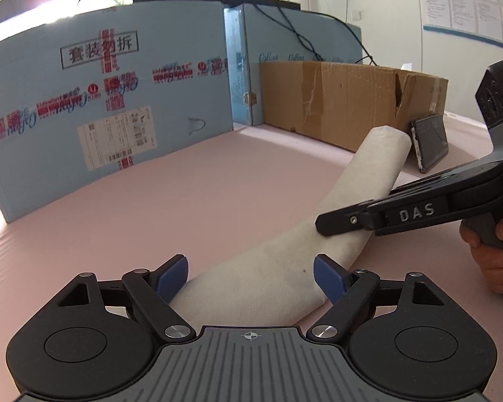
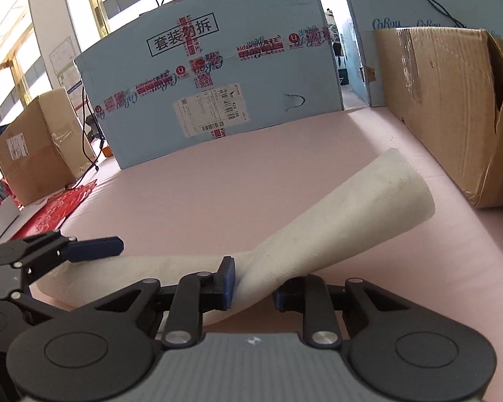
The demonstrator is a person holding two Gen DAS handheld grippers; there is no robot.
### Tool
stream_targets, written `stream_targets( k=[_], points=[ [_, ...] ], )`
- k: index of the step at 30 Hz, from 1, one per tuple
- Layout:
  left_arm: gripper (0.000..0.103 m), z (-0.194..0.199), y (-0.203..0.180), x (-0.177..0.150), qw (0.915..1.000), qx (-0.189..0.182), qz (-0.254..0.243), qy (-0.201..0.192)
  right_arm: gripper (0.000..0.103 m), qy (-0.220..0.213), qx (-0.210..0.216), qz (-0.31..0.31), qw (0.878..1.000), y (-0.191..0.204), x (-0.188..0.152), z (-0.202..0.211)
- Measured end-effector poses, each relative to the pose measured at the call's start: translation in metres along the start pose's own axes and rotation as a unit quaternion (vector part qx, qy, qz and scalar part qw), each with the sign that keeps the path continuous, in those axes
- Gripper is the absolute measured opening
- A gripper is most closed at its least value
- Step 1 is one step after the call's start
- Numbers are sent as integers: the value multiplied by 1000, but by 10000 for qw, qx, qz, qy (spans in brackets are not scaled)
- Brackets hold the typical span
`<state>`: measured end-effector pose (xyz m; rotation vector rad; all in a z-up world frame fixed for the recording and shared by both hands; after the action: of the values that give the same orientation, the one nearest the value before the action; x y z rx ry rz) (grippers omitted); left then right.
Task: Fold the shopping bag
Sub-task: 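Grasp the strip's end with the right tool and lift it toward the left tool, then fold the lifted strip end over onto the strip with the right tool while the left tool holds it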
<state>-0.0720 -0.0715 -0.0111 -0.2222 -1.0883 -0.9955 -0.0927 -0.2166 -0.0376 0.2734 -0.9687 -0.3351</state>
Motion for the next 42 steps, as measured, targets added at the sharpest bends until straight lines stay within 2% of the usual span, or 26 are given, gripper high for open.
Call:
stream_targets(
  k=[2,4,6,9,14,19,24,29,33,36,38,42],
  points=[
    [40,1,-8,5,9996,-20,-272,-82,23,-20,-92,138,9999,4,-2,0],
    [35,-4,-15,6,9987,-119,-486,19,23,-58,-127,247,9996,7,-4,1],
    [35,-13,-21,6,9974,-257,-644,208,23,-121,-82,311,9994,9,-4,4],
    [35,-16,-21,5,9974,-336,-568,274,20,-244,33,405,9989,14,-4,8],
    [35,-17,-18,3,9978,-415,-442,269,15,-449,725,635,9943,31,-3,18],
    [35,-17,-14,3,9980,-482,-326,263,14,-255,1060,1014,9889,52,-7,12],
    [37,-14,-9,3,9982,-515,-195,225,10,-243,988,1054,9892,57,-5,9],
    [37,3,-4,-2,9989,-132,-326,310,9,-301,794,901,9923,48,-2,8],
    [37,3,1,-8,9988,-182,-182,410,9,-297,1075,919,9895,53,-4,9],
    [37,3,4,-8,9988,-226,-117,409,9,-226,1310,1223,9835,69,-10,8],
    [38,4,7,-9,9989,-244,-60,391,9,-151,1287,1386,9818,78,-14,4],
    [47,26,19,-14,9994,176,87,302,9,-78,1080,1669,9800,86,-19,-1]
  ],
)
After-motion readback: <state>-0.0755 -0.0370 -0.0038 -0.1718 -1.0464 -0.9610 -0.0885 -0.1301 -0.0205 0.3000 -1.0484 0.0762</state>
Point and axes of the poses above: each gripper's, at about its wrist camera, not at the fingertips, and z roughly against the way its jaws point, y to its left, x to its top, the point moved 3 cm from there along -z, roughly the way its jaws point, and after that the axes turned 11 degrees about -z, right-handed, at the moved point
